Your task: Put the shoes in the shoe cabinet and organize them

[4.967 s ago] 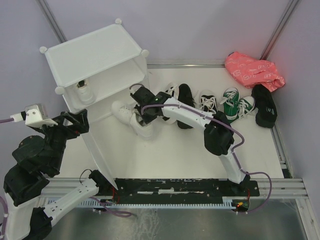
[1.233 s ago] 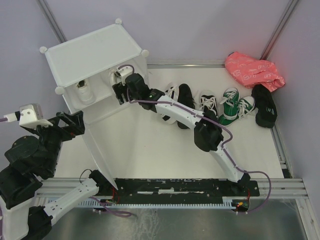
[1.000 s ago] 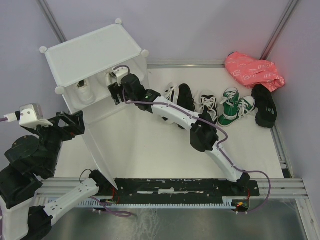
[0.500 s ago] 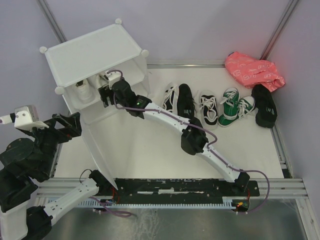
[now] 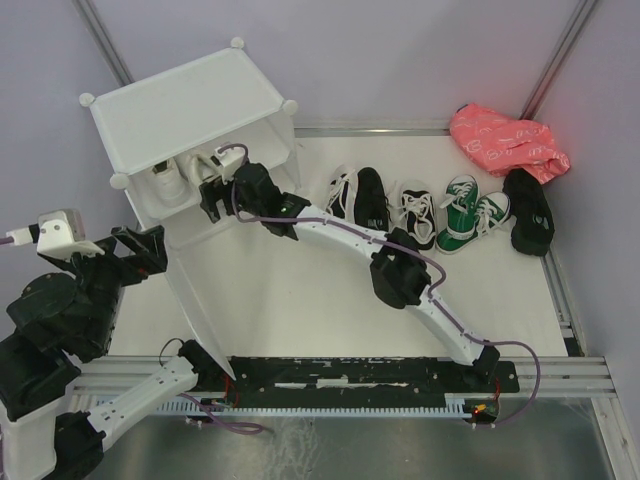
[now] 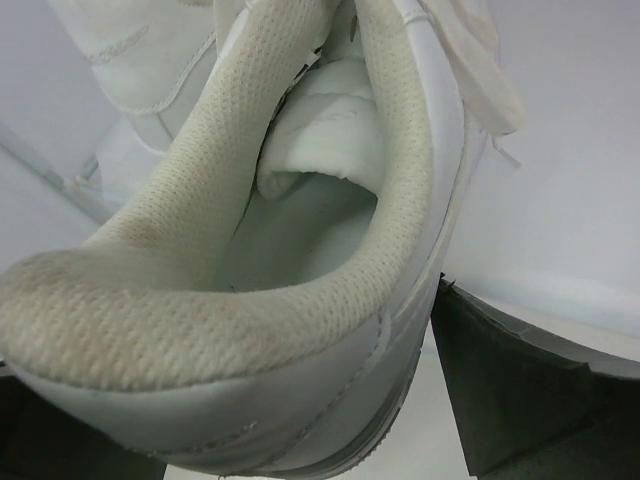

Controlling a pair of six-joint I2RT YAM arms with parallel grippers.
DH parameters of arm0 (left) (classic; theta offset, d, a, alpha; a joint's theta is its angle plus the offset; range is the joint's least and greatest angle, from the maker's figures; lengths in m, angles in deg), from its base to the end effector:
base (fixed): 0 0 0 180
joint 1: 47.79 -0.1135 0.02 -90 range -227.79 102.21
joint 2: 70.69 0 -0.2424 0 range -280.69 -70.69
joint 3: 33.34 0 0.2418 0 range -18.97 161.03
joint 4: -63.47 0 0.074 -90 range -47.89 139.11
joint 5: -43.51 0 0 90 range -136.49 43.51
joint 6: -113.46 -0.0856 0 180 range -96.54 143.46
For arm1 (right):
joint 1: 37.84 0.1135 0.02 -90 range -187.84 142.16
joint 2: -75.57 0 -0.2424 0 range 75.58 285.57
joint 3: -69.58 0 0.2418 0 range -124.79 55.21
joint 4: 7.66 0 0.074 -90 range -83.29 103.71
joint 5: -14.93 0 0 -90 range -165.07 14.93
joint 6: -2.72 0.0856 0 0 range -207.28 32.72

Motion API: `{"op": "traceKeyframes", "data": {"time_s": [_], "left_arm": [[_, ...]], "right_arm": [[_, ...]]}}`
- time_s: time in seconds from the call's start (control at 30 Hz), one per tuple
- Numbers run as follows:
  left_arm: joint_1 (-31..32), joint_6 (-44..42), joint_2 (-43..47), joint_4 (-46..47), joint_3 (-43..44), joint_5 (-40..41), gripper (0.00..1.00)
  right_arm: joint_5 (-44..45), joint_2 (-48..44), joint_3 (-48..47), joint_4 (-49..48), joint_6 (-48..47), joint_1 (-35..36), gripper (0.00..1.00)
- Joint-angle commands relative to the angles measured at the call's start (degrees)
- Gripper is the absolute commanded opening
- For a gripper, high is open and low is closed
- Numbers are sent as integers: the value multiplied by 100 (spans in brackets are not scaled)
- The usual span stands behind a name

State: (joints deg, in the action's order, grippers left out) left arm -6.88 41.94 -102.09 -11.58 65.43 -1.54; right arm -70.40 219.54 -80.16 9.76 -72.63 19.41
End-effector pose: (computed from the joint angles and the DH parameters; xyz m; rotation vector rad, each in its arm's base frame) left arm 0.0695 0.0198 0.4450 -0.2512 1.6478 -0.1155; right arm 0.3373 0.5115 0.2482 -0.6146 1.7455 0.8237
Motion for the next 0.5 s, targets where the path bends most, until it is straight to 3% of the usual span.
{"op": "traceKeyframes", "data": {"time_s": [0.0, 0.2, 0.27, 0.47], "left_arm": [[-8, 81, -144, 303, -15, 142, 100], [-4, 106, -218, 419, -82, 256, 99], [-8, 162, -265, 420, -73, 260, 99], [-6, 414, -365, 436, -73, 112, 100]], "right_arm": [[-703, -1281, 837, -489, -105, 39, 99], [-1356, -1997, 1623, -589, -301, -27, 99], [-1181, -1936, 1557, -597, -271, -21, 99], [-170, -666, 5, -247, 47, -14, 98]]}}
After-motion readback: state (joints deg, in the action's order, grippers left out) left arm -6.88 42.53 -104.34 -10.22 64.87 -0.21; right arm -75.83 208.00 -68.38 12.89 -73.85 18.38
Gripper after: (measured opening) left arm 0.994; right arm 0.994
